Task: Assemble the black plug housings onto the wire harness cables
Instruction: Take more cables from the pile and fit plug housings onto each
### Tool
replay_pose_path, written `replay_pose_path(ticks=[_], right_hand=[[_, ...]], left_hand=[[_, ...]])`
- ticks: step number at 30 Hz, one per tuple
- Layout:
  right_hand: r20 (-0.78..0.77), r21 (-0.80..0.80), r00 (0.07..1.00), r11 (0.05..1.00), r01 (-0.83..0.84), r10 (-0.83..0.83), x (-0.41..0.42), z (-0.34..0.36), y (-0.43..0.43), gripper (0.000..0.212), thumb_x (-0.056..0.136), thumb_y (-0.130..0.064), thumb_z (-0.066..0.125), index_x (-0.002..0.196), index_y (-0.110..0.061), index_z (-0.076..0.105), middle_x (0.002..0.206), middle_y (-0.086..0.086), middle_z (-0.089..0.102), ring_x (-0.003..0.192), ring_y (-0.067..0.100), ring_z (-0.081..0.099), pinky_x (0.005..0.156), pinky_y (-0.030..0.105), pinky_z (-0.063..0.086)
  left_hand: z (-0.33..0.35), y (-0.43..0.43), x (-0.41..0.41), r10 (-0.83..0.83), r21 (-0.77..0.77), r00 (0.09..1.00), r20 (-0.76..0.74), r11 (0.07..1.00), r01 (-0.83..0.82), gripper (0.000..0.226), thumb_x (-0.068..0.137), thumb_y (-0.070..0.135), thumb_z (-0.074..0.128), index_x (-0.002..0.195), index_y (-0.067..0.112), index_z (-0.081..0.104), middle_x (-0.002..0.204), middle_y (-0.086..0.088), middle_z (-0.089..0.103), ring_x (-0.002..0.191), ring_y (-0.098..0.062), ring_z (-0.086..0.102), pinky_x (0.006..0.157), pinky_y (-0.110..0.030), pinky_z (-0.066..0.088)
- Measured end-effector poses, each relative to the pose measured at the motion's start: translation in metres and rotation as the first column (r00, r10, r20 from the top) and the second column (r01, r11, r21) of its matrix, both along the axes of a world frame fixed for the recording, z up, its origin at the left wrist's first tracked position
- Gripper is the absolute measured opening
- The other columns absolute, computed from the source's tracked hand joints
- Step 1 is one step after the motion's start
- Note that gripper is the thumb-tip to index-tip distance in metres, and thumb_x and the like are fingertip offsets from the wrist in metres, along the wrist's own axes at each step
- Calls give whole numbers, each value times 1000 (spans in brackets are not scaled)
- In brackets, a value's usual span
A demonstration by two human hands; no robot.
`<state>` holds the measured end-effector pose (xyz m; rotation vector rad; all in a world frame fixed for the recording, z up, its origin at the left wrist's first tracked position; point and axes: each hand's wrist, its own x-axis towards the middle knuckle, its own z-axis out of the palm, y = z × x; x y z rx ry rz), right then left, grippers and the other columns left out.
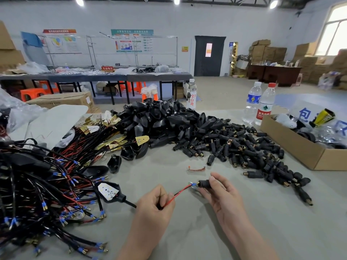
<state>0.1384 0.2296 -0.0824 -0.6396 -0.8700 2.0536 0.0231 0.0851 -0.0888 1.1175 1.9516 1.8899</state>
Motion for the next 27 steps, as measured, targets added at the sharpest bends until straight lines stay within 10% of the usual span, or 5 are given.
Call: replay_pose_path(ticks=[17,27], right_hand=[[112,216,987,966,-140,118,-6,-8,-6,19,95,3,56,106,-8,68,88,8,74,92,22,74,74,23,58],[27,90,997,994,-68,66,-5,-3,-3,15,93,1,59,103,-4,70,93,17,71,90,36,70,69,23,59]], left_hand=[[-3,1,-1,-36,-10,997,-74,999,35,16,92,21,69,81,28,59,50,5,32,48,-10,26,46,-20,22],[-6,1,-6,54,-31,997,-59,998,-56,6,93,28,65,90,34,67,62,-10,58,58,-8,42,52,-23,32]])
